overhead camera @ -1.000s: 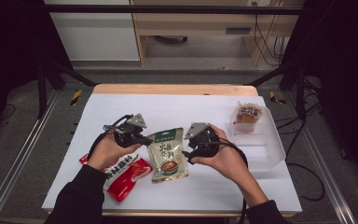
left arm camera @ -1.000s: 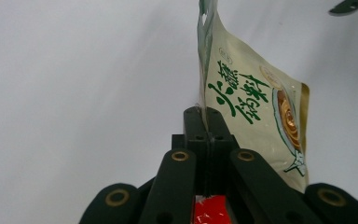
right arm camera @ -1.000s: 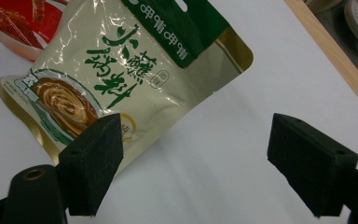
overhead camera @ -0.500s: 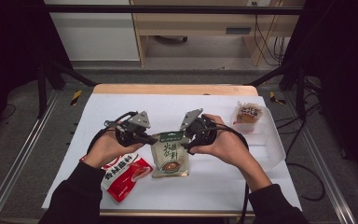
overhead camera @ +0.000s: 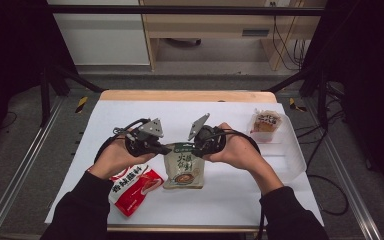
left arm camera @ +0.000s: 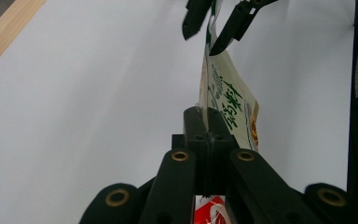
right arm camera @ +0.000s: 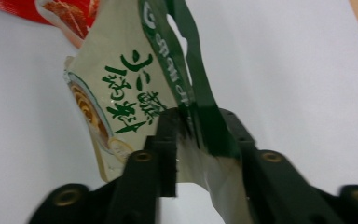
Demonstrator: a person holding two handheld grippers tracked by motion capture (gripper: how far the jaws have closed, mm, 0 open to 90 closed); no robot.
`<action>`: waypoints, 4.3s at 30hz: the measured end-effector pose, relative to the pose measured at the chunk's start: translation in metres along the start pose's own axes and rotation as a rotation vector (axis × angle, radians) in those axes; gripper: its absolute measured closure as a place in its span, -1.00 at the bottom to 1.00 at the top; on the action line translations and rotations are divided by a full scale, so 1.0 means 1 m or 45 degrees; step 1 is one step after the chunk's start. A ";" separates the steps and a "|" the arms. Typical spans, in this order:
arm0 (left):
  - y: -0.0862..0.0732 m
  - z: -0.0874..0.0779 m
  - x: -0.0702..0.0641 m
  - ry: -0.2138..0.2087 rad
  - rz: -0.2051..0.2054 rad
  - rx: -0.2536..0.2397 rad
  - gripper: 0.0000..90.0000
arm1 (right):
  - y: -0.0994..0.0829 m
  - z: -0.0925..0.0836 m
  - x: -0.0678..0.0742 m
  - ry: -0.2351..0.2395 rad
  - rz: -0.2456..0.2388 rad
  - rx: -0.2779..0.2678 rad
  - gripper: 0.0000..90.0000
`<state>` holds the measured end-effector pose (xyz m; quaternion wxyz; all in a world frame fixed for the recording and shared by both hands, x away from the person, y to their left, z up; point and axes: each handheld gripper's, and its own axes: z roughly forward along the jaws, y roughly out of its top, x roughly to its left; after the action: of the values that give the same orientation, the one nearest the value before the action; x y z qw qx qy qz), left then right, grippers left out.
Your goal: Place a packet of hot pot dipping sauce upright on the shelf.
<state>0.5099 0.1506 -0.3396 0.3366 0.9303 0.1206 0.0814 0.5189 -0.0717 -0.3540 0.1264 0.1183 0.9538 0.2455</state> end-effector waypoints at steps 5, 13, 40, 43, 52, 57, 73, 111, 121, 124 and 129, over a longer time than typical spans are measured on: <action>-0.002 0.002 0.001 0.010 -0.014 0.005 1.00 | 0.000 -0.001 0.001 0.024 -0.011 0.007 0.96; -0.012 -0.003 0.004 0.055 -0.083 -0.003 0.24 | 0.002 0.000 0.001 0.017 -0.014 0.031 1.00; -0.096 -0.013 0.006 0.255 -0.255 0.119 -0.77 | 0.004 -0.047 0.008 -0.020 -0.021 -0.027 1.00; -0.101 -0.014 0.008 0.240 -0.252 0.127 -0.80 | 0.004 -0.050 0.006 -0.029 -0.031 -0.022 1.00; -0.109 -0.016 0.012 0.258 -0.282 0.124 -0.80 | 0.002 -0.061 0.000 -0.061 -0.020 -0.036 1.00; -0.110 -0.015 0.013 0.256 -0.290 0.128 -0.81 | -0.001 -0.066 -0.002 -0.069 -0.020 -0.052 1.00; -0.116 -0.014 0.015 0.258 -0.299 0.158 -0.81 | -0.027 -0.098 -0.019 -0.159 0.048 -0.075 1.00; -0.122 -0.016 0.017 0.266 -0.326 0.161 -0.83 | -0.087 -0.177 -0.064 -0.367 0.213 -0.144 1.00; -0.122 -0.016 0.017 0.268 -0.330 0.164 -0.83 | -0.108 -0.186 -0.075 -0.410 0.266 -0.148 1.00; -0.123 -0.016 0.018 0.269 -0.333 0.163 -0.83 | -0.114 -0.187 -0.077 -0.418 0.272 -0.143 1.00; -0.124 -0.017 0.018 0.270 -0.333 0.166 -0.83 | -0.122 -0.187 -0.080 -0.434 0.287 -0.139 1.00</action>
<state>0.5025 0.2585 -0.4055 0.2687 0.9127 0.2805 0.1265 0.5184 -0.2806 -0.2413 0.2641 0.2570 0.8845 0.2860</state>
